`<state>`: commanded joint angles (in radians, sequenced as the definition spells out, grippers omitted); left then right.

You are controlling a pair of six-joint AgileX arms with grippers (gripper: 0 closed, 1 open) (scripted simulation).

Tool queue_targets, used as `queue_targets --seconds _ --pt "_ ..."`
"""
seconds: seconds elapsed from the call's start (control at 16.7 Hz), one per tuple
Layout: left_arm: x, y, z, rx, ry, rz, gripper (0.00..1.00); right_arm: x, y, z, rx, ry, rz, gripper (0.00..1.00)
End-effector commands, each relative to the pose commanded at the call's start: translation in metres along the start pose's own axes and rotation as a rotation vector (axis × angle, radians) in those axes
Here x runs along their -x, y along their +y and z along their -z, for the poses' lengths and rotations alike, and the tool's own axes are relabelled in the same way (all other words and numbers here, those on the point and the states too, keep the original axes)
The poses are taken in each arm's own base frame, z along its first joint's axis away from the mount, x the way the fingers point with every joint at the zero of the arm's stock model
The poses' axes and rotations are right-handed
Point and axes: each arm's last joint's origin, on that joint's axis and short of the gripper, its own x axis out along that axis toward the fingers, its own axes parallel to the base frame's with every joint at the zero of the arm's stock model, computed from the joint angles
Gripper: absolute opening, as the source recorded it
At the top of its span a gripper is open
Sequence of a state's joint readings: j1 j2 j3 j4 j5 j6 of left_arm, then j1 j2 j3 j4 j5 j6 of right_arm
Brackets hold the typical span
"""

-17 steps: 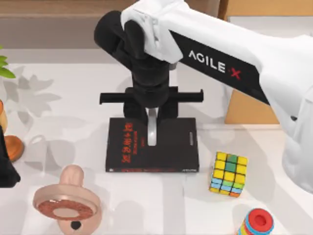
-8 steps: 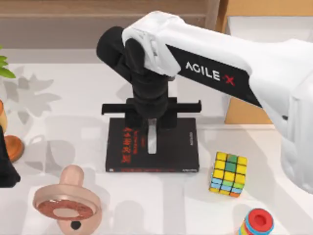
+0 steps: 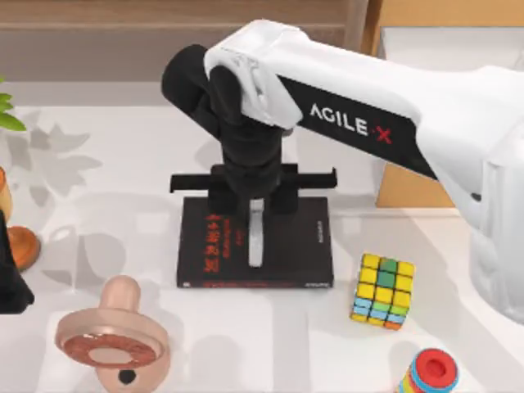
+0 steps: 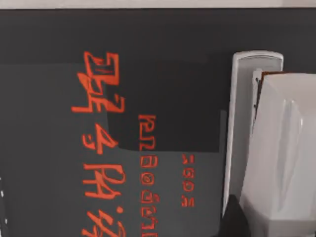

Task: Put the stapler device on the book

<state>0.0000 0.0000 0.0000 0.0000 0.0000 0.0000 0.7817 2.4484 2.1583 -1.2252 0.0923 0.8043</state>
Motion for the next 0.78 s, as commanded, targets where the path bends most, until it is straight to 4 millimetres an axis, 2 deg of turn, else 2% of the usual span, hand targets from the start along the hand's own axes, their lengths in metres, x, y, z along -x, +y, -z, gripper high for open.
queue_targets --seconds 0.42,0.78 --pt "0.0000 0.0000 0.0000 0.000 0.000 0.000 1.00 0.0000 0.0000 0.0000 0.000 0.000 0.000 0.98" --pt "0.0000 0.0000 0.0000 0.000 0.000 0.000 1.00 0.0000 0.0000 0.0000 0.000 0.000 0.000 1.00"
